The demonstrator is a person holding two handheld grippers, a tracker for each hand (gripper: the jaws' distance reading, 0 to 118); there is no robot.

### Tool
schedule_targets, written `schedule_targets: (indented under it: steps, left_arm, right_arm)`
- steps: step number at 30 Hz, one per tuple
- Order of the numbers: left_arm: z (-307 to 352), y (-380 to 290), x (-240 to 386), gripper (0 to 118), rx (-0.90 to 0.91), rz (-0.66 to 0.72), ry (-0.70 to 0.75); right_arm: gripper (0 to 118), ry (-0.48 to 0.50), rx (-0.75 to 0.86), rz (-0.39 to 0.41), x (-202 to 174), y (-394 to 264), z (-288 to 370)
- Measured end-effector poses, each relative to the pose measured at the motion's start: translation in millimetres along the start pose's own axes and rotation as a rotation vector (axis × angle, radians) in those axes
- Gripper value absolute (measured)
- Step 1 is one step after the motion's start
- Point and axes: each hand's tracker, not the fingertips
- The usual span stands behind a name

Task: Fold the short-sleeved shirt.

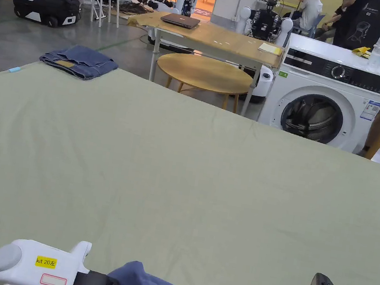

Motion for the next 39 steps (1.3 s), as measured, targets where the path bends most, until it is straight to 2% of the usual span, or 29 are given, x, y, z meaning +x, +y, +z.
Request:
schedule_targets:
  steps: [1,6,9,12,16,20,25,34,39]
  left_arm:
    - [4,-2,1,10,0.019,-0.003,-0.036]
    - [26,-5,22,8,0.081,-0.019,-0.037]
    - [50,1,46,8,0.114,-0.073,0.009]
    - [86,8,69,8,0.168,-0.101,0.076]
    - [132,18,100,8,0.209,-0.165,0.275]
    - [144,20,133,8,0.215,-0.212,0.424]
    - [119,17,171,8,0.186,-0.256,0.47]
    - [34,-6,234,8,0.0,-0.483,0.547]
    - [-21,-14,249,8,-0.049,-0.497,0.548]
  right_arm:
    - [0,0.001,0.001,0.0,0,0,0]
    - [0,0.002,0.003,0.004,1,3,1]
    - [0,0.003,0.009,0.005,2,6,1]
    - [0,0.004,0.014,0.008,1,9,0]
    - [0,0.014,0.017,0.011,-1,12,-1]
    - [0,0.025,0.023,0.018,-5,13,0]
    - [0,0.034,0.02,0.017,-7,12,1]
    - [0,0.023,0.0,0.026,0,6,4]
    - [0,0.007,-0.007,0.018,5,4,6]
